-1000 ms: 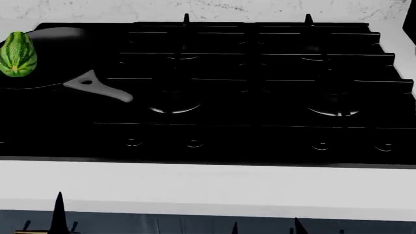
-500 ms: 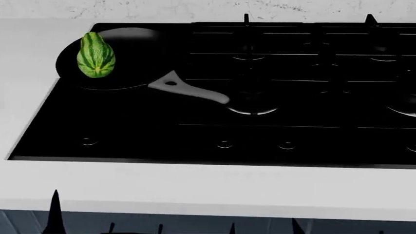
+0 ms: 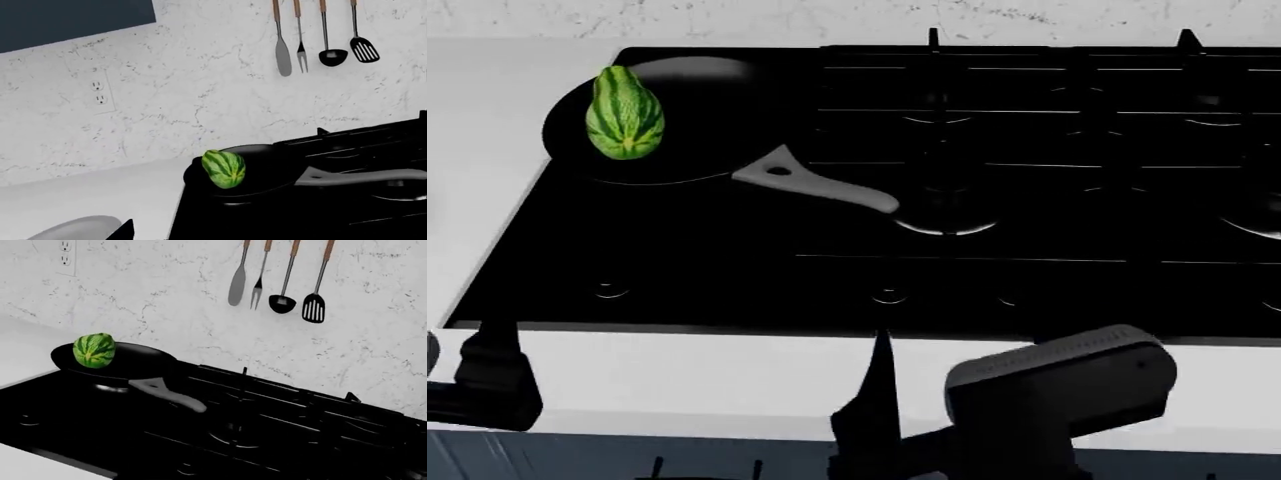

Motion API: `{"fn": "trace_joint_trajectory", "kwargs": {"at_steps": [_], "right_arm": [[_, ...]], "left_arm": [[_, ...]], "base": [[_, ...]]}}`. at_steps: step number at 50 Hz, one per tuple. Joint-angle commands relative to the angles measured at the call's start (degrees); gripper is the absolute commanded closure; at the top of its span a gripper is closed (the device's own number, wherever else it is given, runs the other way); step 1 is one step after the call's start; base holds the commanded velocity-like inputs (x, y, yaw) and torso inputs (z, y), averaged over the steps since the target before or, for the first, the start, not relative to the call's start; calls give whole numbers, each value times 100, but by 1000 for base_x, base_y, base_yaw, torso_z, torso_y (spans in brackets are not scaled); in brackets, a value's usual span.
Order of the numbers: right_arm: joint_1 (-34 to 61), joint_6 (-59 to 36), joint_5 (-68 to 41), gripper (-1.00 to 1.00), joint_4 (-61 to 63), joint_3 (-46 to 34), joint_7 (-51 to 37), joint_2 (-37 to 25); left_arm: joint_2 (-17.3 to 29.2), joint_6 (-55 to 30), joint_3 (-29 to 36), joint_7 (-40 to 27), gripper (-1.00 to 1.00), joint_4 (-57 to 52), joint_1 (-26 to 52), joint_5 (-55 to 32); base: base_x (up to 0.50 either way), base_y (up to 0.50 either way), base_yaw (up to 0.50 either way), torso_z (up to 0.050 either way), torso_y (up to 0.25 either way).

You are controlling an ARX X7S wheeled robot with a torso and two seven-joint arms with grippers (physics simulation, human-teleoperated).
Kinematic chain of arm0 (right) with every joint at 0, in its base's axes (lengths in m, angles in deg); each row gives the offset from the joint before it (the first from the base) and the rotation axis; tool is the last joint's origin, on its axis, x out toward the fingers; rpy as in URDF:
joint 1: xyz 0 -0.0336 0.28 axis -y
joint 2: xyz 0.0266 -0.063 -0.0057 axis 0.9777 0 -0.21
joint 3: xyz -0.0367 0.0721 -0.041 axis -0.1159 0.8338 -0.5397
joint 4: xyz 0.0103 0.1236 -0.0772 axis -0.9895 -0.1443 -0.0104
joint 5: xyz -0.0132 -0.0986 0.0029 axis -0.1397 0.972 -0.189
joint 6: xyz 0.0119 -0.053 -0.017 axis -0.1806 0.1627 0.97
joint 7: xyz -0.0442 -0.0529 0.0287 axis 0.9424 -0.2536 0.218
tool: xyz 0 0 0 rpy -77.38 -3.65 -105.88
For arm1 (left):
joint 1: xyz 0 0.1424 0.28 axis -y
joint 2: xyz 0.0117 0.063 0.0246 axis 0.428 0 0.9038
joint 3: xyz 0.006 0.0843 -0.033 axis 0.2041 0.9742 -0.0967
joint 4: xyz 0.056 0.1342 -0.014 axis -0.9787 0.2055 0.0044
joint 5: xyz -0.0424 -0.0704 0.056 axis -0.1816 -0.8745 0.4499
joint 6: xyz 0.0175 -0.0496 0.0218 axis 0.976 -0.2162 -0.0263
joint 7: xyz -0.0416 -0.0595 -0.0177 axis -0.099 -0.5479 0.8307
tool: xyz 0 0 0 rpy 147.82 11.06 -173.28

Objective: Pick up the pan and dump the vegetables in it onto the plate. Then return the pan to the stove.

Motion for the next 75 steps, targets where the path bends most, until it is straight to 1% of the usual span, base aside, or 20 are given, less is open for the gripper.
{"fn": "trace_joint_trajectory", "kwargs": {"at_steps": [1, 4, 10, 17, 20, 24, 28, 33, 34, 35, 36, 38, 40, 41, 48, 55, 60, 66, 71, 75], "right_arm": [[1567, -2232, -224, -100, 967, 24, 280, -160], [1771, -2448, -273, -100, 954, 111, 319, -162], [2767, -3434, -359, -100, 1091, -126, 370, -316], [3334, -4000, -472, -100, 1173, -619, 145, -375], [3754, -4008, -1477, -100, 957, -593, -519, -466], [4403, -4004, -3728, -100, 572, -544, -2176, -810], [4429, -3865, -4064, -100, 441, -609, -2426, -918], [4328, -3401, -3964, -100, -210, -854, -2080, -1086], [4269, -3386, -4177, -100, -510, -572, -1907, -955], [4352, -3187, -3945, -100, -644, -897, -1807, -1113], [4310, -3043, -4126, -100, -1028, -714, -1482, -1068], [4403, -2669, -3924, -100, -1571, -1196, -942, -1189], [4553, -2527, -3955, -100, -1818, -1278, -620, -1197], [4607, -2462, -3860, -100, -2032, -1369, -566, -1180], [4852, -2074, -3585, -100, -3153, -1980, 168, -1100], [5384, -2734, -3931, -100, -3406, -2064, 520, -1136], [5529, -2685, -3885, -100, -3719, -2269, 709, -1001], [5606, -2741, -3874, -100, -3728, -2533, 790, -893], [5687, -2562, -3718, -100, -4093, -2740, 916, -781], [5674, -2021, -3392, -100, -4746, -3075, 1210, -622]], "left_arm": [[342, -1779, -229, 386, -100, -577, 1485, -586], [361, -2027, -239, 362, -100, -678, 1721, -625], [352, -3201, -22, 300, -100, -913, 2861, -836], [386, -3344, -175, 175, -100, -852, 3063, -1183], [506, -3350, -286, -177, -100, -797, 3175, -1720], [728, -3347, -559, -878, -100, -697, 3315, -2753], [822, -3322, -680, -1134, -100, -737, 3261, -3126], [861, -3202, -881, -1326, -100, -804, 3059, -3406], [847, -3176, -867, -1380, -100, -861, 2958, -3407], [848, -3179, -887, -1404, -100, -932, 2876, -3444], [929, -3031, -810, -1528, -100, -1082, 2727, -3336], [998, -2797, -580, -1681, -100, -1152, 2414, -3202], [1058, -2612, -543, -1734, -100, -1138, 2221, -3138], [1029, -2545, -652, -1751, -100, -1183, 2104, -3179], [1322, -1566, -352, -1687, -100, -1078, 1083, -2858], [1350, -1240, -240, -1673, -100, -979, 866, -2784], [1337, -1587, -381, -1783, -100, -1137, 1176, -3108], [1431, -1434, -341, -1800, -100, -1130, 1089, -3136], [1471, -1428, -361, -1864, -100, -1129, 1145, -3217], [1559, -1267, -399, -1879, -100, -1128, 972, -3213]], "base": [[0, 0, 0, 50, 25], [0, 0, 0, 50, 25], [0, 0, 0, 50, 25], [355, 0, 0, 50, 25], [500, 0, 0, 50, 24], [500, 0, 0, 50, 24], [500, 0, 0, 50, 24], [498, 0, 0, 50, 25], [352, -20, 0, 44, 21], [133, 0, 0, 22, 0], [0, 0, 0, 0, 0], [0, 0, 0, 0, 0], [0, 0, 0, 0, 0], [0, 0, 0, 0, 0], [0, 0, 0, 0, 0], [0, 0, 0, 0, 0], [0, 0, 0, 0, 0], [0, 0, 0, 0, 0], [0, 0, 0, 0, 0], [0, 0, 0, 0, 0]]}}
